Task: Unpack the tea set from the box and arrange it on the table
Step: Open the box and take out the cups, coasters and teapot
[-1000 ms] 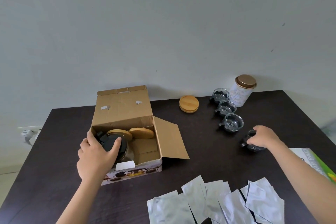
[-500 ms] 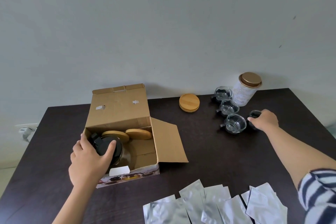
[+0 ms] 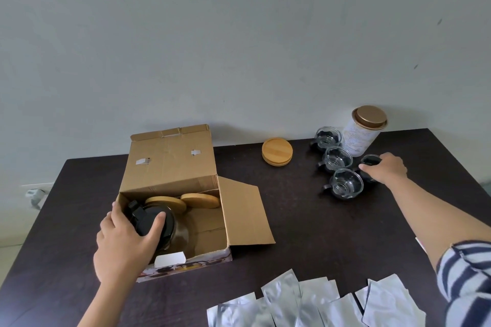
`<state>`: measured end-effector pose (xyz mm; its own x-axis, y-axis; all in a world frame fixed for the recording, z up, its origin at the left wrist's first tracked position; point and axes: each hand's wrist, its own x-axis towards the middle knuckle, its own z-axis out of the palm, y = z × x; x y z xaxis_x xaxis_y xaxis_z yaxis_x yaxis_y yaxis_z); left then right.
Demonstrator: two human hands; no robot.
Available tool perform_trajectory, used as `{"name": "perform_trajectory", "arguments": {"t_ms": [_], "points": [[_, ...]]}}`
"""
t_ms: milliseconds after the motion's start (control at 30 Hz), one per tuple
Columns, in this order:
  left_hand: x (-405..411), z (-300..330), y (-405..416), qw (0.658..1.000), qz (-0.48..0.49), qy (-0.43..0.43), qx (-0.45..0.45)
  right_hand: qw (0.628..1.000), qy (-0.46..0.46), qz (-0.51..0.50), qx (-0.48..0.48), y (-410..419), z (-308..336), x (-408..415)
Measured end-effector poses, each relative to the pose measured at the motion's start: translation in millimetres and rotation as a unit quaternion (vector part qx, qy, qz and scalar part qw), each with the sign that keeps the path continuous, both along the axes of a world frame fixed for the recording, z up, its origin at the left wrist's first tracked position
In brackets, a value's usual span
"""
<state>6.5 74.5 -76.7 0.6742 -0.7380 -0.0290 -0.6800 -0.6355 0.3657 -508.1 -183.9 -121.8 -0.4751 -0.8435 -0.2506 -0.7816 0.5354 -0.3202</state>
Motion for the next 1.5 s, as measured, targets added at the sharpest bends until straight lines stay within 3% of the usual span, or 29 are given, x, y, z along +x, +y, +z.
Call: {"name": "perform_trajectory", "arguments": {"t_ms": [267, 467, 700, 867, 933, 1000, 1100, 1200, 1367, 1500], "points": [[-3, 4, 2, 1.000, 0.000, 0.000, -0.008, 0.997, -0.022, -0.009, -0.071, 22, 29, 21], [-2, 4, 5, 1.000, -0.011, -0.003, -0.016, 0.979, -0.037, 0.107, -0.167, 59, 57, 79], [-2, 4, 7, 0.999, -0.018, -0.005, -0.027, 0.919, -0.197, 0.260, -0.222, 127, 88, 202], [-1, 3, 8, 0.999, -0.017, -0.002, -0.036, 0.875, -0.310, 0.324, -0.185, 169, 105, 297], [-1, 3, 8, 0.999, -0.017, 0.000, -0.039, 0.879, -0.293, 0.354, -0.124, 175, 107, 327], [-1, 3, 7, 0.999, -0.015, -0.001, -0.042, 0.887, -0.202, 0.413, -0.049, 177, 108, 347], [-1, 2, 7, 0.999, -0.013, -0.004, -0.042, 0.852, 0.010, 0.524, 0.000, 177, 110, 360], [1, 0, 7, 0.999, -0.015, -0.007, -0.043, 0.821, 0.097, 0.562, 0.005, 175, 107, 375], [2, -1, 6, 0.999, -0.014, -0.002, -0.046, 0.811, 0.111, 0.574, -0.004, 163, 94, 389], [3, -4, 6, 0.999, -0.012, -0.004, -0.048, 0.851, 0.015, 0.524, -0.032, 156, 88, 389]]}}
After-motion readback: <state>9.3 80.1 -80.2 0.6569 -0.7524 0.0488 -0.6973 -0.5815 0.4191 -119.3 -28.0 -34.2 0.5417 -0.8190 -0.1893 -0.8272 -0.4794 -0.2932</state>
